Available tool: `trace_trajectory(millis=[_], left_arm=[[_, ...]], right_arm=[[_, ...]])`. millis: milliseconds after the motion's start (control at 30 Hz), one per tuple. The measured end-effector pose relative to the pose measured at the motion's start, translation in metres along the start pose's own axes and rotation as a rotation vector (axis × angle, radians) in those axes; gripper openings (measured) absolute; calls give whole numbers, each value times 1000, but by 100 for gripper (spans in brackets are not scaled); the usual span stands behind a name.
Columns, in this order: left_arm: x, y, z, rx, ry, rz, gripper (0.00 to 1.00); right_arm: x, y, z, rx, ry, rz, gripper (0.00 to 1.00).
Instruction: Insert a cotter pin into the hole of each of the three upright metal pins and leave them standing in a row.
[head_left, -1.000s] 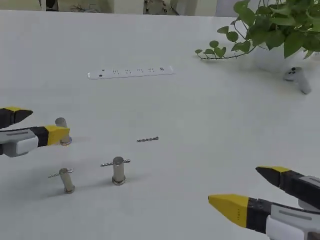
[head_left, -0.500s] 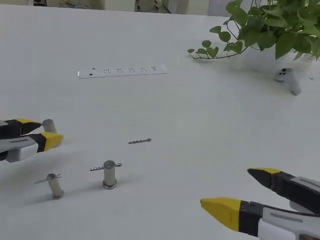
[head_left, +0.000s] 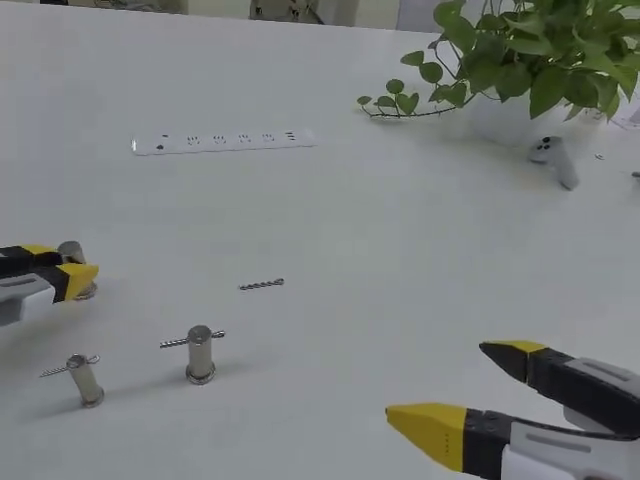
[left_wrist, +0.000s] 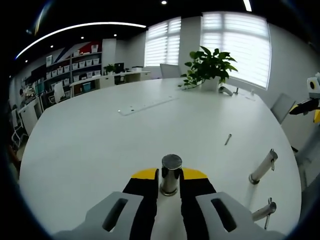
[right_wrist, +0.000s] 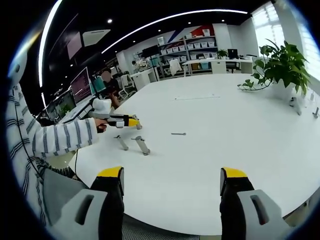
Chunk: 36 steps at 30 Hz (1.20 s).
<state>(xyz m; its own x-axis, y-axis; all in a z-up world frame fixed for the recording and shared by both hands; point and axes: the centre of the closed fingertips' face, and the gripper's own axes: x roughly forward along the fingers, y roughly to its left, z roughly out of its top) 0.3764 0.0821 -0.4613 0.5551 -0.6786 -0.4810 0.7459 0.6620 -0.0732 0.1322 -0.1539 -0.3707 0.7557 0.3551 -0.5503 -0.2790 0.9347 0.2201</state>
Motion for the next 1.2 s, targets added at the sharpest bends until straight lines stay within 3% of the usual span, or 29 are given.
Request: trace_trajectory(millis=[333, 500, 600, 733, 867, 1100, 1200], left_arm=[[0, -2, -2, 44, 6, -16, 10], [-1, -1, -2, 36, 14, 3, 9], [-3, -1, -2, -7, 25, 10, 9], [-12, -4, 7, -31, -6, 1, 9], [-25, -4, 19, -3, -23, 11, 9], [-52, -1, 34, -12, -50, 40, 9], [-65, -7, 38, 11, -46, 40, 9]], right_arm=[[0, 1, -3, 4, 8, 3, 76], [2, 2, -2, 5, 6, 6, 76], [3, 3, -1, 5, 2, 10, 76], [4, 4, 0, 2, 3, 15, 76], [5, 3, 2, 0, -2, 16, 76], [7, 6, 4, -9, -8, 29, 76], [8, 8, 5, -8, -16, 37, 76]])
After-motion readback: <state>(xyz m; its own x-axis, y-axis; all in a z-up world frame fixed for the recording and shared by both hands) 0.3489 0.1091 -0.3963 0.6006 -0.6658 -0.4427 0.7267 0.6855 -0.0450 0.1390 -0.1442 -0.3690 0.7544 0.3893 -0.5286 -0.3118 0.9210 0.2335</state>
